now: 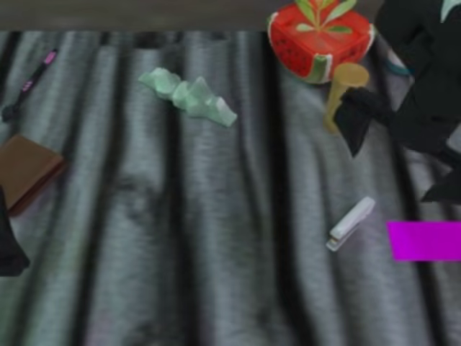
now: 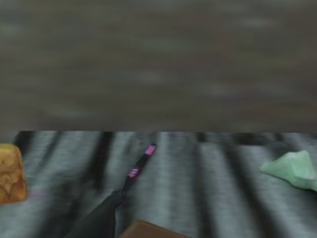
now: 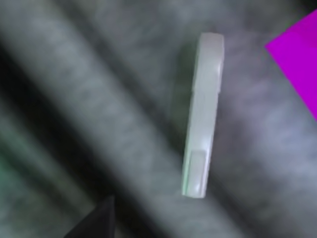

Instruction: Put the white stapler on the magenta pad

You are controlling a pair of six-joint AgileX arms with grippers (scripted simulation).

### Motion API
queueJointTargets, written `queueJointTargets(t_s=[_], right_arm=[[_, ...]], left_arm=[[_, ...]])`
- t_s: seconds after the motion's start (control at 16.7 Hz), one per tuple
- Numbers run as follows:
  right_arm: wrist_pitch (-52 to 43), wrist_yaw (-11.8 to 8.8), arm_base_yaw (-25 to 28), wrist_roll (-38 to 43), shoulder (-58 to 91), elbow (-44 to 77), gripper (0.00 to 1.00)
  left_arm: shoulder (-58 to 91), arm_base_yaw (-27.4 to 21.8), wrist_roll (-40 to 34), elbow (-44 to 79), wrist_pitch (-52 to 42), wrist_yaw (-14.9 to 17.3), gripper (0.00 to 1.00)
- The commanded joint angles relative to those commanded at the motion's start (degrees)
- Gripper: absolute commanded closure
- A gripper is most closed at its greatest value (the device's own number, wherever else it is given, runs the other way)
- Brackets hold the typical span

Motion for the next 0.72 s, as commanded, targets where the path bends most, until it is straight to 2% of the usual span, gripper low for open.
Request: queueJointTargets(t_s=[0.3, 0.72], right_arm=[[-6.0, 0.1, 2.6, 6.6, 10.4, 9.2, 0.0], [-5.2, 0.1, 2.4, 6.8, 10.9, 8.7, 0.0]], left_arm=[[0.0, 0.0, 0.0, 0.0, 0.0, 0.0, 0.0], [0.0, 0.0, 0.0, 0.0, 0.0, 0.0, 0.0]])
